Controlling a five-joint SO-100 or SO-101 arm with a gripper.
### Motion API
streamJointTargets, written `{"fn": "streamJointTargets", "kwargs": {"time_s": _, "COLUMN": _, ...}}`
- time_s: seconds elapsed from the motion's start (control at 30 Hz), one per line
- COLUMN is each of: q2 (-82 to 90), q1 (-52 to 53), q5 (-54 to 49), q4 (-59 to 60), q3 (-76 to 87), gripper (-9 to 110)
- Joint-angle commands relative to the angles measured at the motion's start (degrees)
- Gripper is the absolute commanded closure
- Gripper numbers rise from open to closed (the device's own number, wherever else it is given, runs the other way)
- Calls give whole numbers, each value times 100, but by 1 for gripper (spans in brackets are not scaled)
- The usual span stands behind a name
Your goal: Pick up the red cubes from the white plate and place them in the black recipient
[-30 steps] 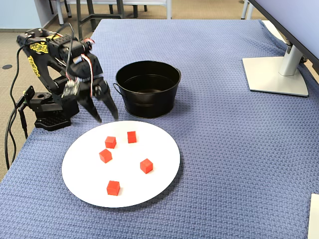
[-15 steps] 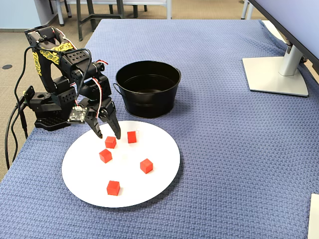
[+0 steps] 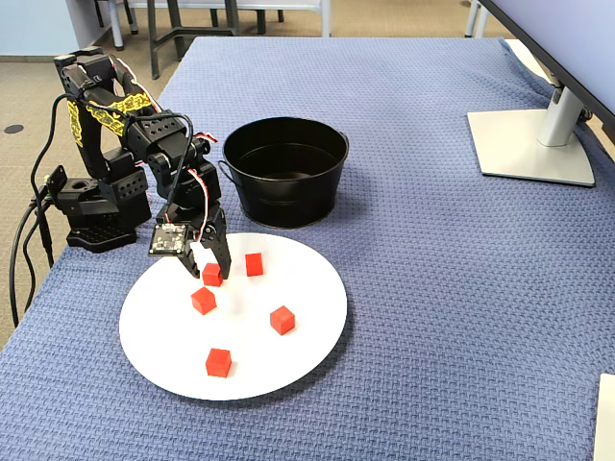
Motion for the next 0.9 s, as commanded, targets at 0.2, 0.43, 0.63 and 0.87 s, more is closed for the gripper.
{"fn": "streamJointTargets", "kwargs": {"time_s": 0.2, "q2": 536, "q1": 9, "q5": 475, "q4": 809, "q3": -1028, "gripper": 102}}
{"fn": "streamJointTargets", "kwargs": {"time_s": 0.43, "q2": 2065, "q1": -826, "q5": 1459, "q4": 2733, "q3": -2637, "gripper": 102}}
{"fn": "streamJointTargets", "kwargs": {"time_s": 0.63, "q2": 2628, "q1": -2268, "q5": 2637, "q4": 3199, "q3": -3858, "gripper": 102}}
{"fn": "streamJointTargets", "kwargs": {"time_s": 0.87, "q2": 2303, "q1": -4808, "q5": 3349, "q4": 2646, "q3": -3208, "gripper": 95}}
